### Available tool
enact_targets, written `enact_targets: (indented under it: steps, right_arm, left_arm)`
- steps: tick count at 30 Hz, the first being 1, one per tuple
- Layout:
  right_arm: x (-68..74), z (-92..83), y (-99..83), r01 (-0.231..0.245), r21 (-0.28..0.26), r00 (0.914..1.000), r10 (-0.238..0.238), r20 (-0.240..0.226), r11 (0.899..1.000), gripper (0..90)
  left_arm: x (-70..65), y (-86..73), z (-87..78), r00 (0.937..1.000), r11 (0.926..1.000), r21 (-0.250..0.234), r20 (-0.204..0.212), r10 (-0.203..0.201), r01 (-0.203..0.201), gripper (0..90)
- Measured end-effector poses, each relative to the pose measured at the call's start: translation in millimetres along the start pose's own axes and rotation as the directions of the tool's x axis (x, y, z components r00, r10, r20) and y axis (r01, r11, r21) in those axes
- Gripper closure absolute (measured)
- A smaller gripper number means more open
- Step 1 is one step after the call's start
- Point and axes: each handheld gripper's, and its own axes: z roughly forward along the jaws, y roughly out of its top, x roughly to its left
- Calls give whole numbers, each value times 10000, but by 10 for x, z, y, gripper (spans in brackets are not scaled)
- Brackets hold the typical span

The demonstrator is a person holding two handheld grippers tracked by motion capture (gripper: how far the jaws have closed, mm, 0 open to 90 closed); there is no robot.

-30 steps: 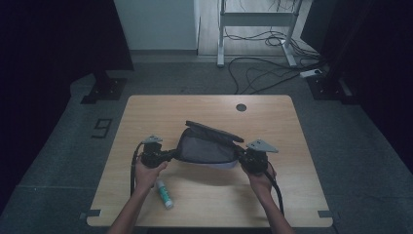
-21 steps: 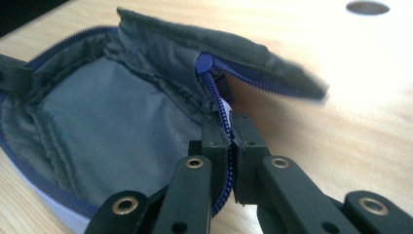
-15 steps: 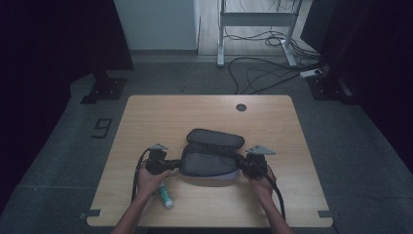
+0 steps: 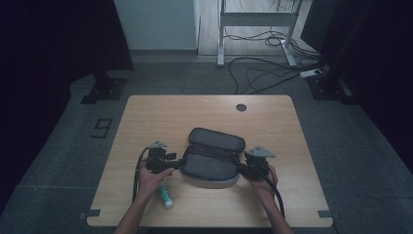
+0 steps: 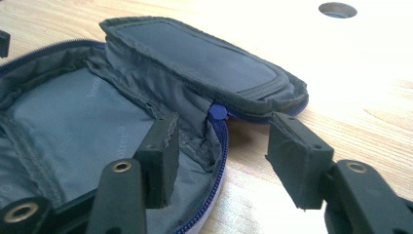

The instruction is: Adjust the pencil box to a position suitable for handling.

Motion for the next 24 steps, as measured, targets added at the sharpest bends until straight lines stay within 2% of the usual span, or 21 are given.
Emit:
enact_targets:
  steps: [6,10,16,24]
  right_arm:
    - [25,-59,1,36,-196,9997,-40,-231,9998,416]
    - [86,-102,23,-126,-525,9982,95,-598,9985,415]
    - [255,-129,44,129,-614,9937,-196,-1108,9980,411]
    - [474,-150,68,397,-631,9833,-502,-1747,9972,408]
  left_arm:
    - [0,12,-54,9998,9998,-95,-61,166,-167,329]
    - [-18,32,-141,9995,9988,-416,-188,258,-266,329]
    - [-8,44,-280,9994,9965,-809,-290,198,-221,329]
    - [49,44,-321,9993,9967,-786,-330,151,-177,331]
